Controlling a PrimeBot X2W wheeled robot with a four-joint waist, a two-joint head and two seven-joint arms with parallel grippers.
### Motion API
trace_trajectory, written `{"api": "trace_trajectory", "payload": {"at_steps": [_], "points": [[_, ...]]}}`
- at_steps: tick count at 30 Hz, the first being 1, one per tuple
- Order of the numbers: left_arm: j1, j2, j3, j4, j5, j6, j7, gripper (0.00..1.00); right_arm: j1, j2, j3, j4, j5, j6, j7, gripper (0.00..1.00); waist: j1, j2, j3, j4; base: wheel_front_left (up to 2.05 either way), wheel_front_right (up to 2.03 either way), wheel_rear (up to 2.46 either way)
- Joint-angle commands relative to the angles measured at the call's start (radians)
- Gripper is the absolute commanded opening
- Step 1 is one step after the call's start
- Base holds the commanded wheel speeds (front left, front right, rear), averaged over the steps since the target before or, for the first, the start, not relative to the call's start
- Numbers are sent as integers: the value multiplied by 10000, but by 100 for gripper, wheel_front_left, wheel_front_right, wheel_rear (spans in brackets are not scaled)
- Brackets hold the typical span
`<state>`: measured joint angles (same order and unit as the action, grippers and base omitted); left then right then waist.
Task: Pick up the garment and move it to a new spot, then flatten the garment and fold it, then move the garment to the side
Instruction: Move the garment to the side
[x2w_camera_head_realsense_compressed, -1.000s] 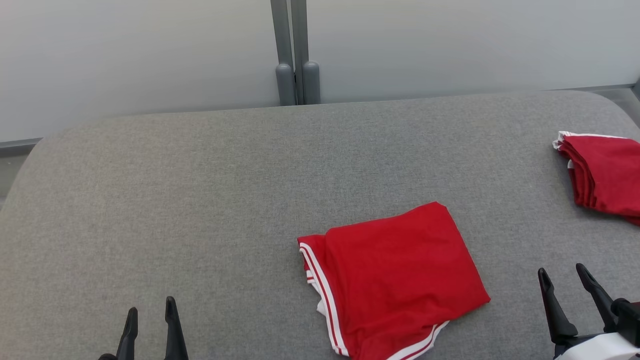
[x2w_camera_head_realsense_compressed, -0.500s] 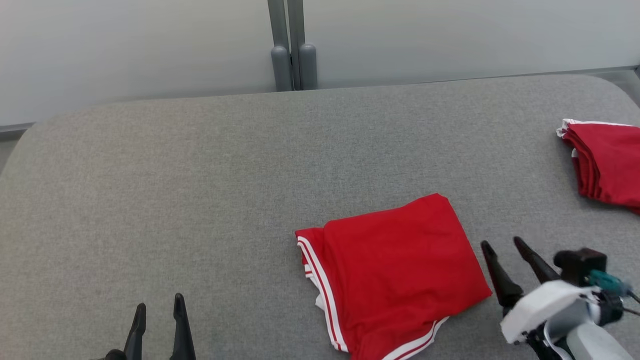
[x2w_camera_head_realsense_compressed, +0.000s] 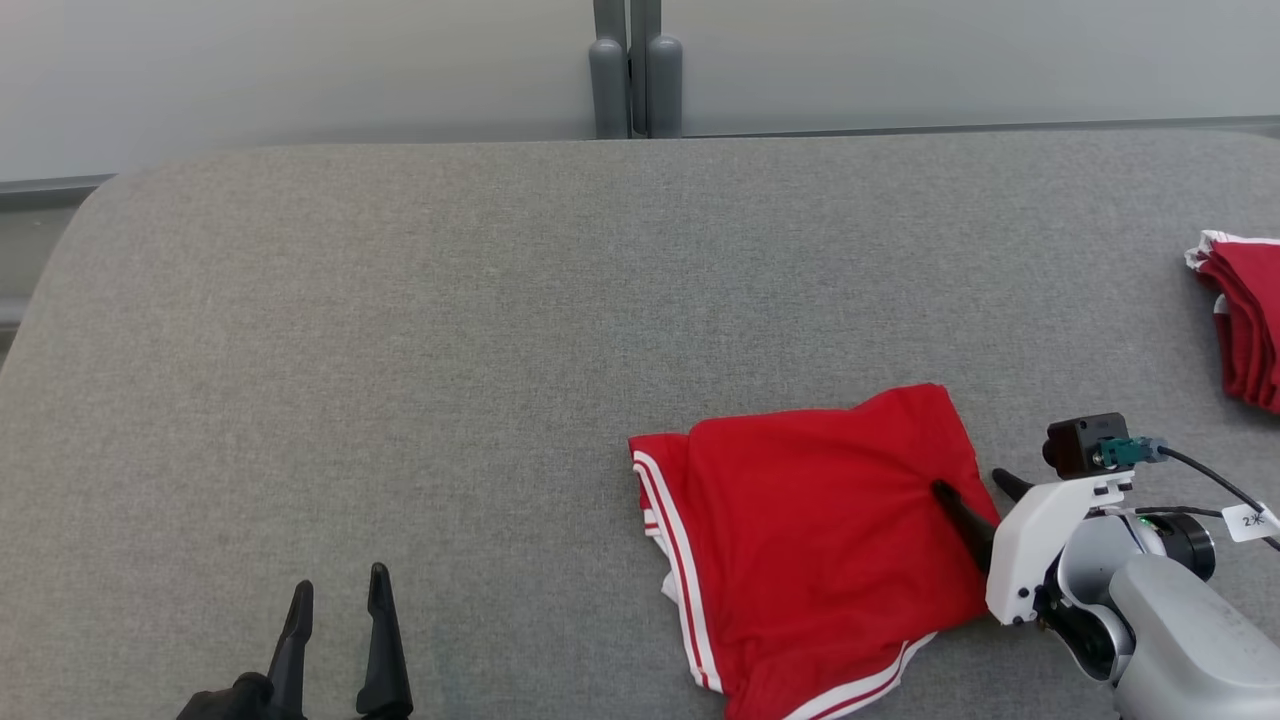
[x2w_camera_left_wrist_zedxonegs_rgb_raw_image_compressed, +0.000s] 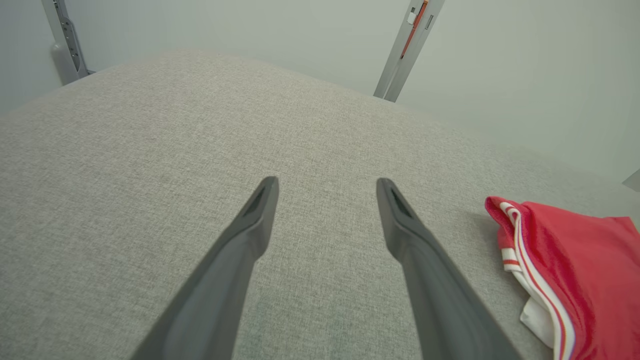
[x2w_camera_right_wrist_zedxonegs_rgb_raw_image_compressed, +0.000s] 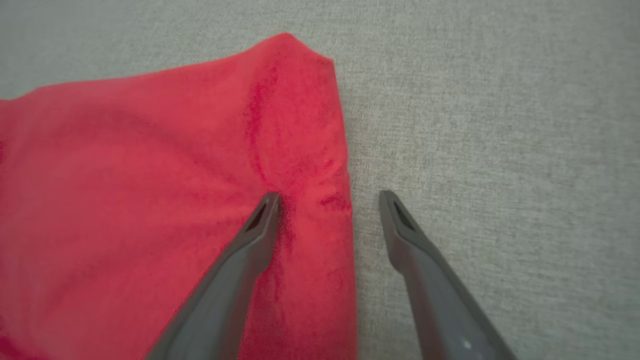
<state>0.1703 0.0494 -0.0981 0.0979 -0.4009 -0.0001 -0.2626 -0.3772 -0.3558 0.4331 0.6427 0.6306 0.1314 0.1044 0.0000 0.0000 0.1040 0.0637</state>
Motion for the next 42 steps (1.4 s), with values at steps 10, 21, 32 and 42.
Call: {"api": "trace_trajectory", "payload": {"at_steps": [10,21,32,42], "points": [[-249,26,-6,-98,-58,92,-24,100,-583,51,614,342,1621,-10,-63,0,0,0,206,-72,0,0,0],[-572,26,56,-142,100,-12,-12,100,-2428,-1718,276,336,2173,-18,-1130,0,0,0,728,-999,0,0,0],[-1195,28,-96,-48,243,-133,-12,100,-4210,-2806,-816,1484,1985,-16,-1723,0,0,0,1624,-1248,0,0,0],[-1267,26,-80,52,417,-171,-12,100,-4481,-3139,-1750,2381,2036,-16,-2548,7,0,0,1686,-1294,0,0,0]]}}
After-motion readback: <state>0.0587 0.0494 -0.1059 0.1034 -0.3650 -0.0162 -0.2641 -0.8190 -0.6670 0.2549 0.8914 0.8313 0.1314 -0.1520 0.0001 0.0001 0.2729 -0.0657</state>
